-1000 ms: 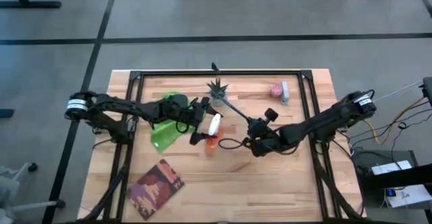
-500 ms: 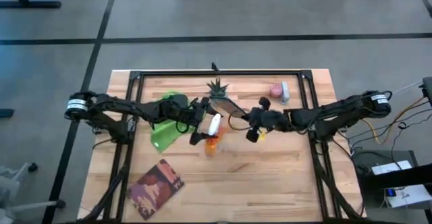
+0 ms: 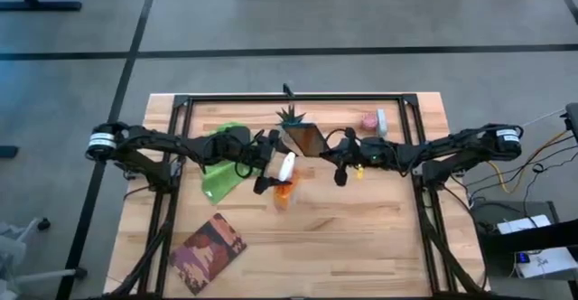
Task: Apply microfiber cloth
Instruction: Spray the front and back of the tablet with the spray bottle
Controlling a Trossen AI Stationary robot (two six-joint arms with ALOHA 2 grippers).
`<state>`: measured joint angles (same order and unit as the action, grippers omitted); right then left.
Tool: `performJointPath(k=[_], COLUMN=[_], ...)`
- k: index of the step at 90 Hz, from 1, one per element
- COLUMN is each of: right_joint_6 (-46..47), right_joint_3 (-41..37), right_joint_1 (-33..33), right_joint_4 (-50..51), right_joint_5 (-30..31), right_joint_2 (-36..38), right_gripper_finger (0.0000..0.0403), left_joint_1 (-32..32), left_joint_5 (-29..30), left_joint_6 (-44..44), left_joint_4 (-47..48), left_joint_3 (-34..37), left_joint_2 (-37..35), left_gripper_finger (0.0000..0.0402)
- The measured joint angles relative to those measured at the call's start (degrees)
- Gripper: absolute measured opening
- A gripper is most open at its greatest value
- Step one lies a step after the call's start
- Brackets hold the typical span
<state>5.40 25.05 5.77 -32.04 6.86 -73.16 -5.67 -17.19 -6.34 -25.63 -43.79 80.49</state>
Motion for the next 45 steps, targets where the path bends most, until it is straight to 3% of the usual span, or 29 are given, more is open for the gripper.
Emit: performJointPath(k=[45], right_joint_6=[-2.3], right_joint_3=[0.0], right_joint_1=[1.4], right_joint_4=[-5.8], right_joint_5=[0.1], right_joint_2=[-0.1], right_gripper_finger=[0.0008], left_joint_1=[0.0], left_joint_5=[0.1], left_joint_6=[-0.4], left_joint_4=[0.1], left_joint_3=[0.0], left_joint_2=[0.0], left_gripper_finger=[0.0398])
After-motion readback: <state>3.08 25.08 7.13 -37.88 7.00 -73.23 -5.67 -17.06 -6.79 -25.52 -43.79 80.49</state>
